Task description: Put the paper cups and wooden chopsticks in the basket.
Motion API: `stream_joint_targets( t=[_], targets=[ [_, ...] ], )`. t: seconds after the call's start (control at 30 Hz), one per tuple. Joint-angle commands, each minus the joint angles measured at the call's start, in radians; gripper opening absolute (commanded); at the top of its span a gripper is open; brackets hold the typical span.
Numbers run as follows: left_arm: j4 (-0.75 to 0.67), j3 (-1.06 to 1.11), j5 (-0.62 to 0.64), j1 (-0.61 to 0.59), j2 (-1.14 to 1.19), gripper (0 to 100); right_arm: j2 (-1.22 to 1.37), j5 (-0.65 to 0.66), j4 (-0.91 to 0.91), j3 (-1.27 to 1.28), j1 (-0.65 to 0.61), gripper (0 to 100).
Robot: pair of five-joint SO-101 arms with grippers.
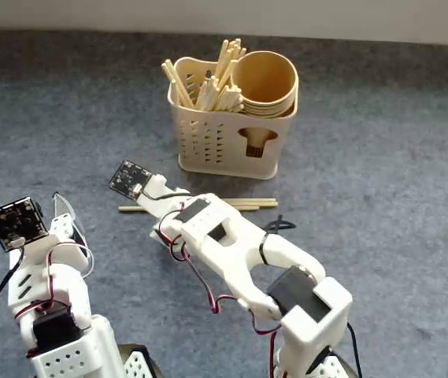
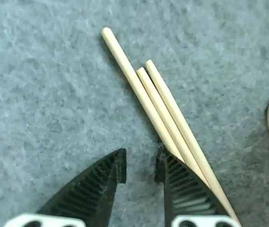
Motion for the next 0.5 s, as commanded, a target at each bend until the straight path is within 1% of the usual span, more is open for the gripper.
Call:
stream_joint_targets(
  t=[0.0,0.17,0.3,0.37,0.47],
  targets=[
    [-0.021,-0.005,0.0,0.019,-0.008,13,0.025,0.02,0.008,-0.088,-0.002,12.0],
    [-0.021,-0.005,0.0,0.019,-0.008,13,0.047,0.021,0.012,-0.091,-0.002,11.7],
    [-0.021,-0.005,0.0,0.019,-0.008,13,0.028,0.021,0.116,-0.099,-0.002,11.3],
    [-0.021,-0.005,0.0,0.019,-0.008,13,0.002,0.023,0.151,-0.101,-0.001,8.4],
    [-0.021,-0.005,-0.002,0.019,-0.008,13,-0.042,0.097,0.159,-0.093,-0.001,1.4]
  ],
)
